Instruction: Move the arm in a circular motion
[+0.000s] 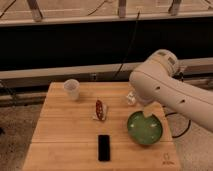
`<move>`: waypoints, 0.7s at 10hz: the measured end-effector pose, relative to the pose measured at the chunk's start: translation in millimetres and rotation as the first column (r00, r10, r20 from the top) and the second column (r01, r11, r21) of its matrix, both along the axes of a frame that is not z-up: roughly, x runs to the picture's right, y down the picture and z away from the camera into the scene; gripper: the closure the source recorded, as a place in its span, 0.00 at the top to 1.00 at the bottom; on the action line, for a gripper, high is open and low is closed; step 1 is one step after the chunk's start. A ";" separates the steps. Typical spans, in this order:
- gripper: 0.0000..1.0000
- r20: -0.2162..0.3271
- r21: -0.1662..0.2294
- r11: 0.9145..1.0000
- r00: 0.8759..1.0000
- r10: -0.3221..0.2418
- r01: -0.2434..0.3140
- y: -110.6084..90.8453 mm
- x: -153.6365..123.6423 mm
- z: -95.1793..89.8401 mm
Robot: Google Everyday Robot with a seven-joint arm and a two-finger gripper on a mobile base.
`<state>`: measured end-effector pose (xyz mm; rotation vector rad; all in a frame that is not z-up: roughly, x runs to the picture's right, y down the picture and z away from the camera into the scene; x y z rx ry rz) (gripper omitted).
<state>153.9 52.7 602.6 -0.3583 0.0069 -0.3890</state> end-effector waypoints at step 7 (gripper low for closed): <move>0.80 0.019 0.013 0.998 0.998 -0.057 0.056 -4.3 -16.7 -2.4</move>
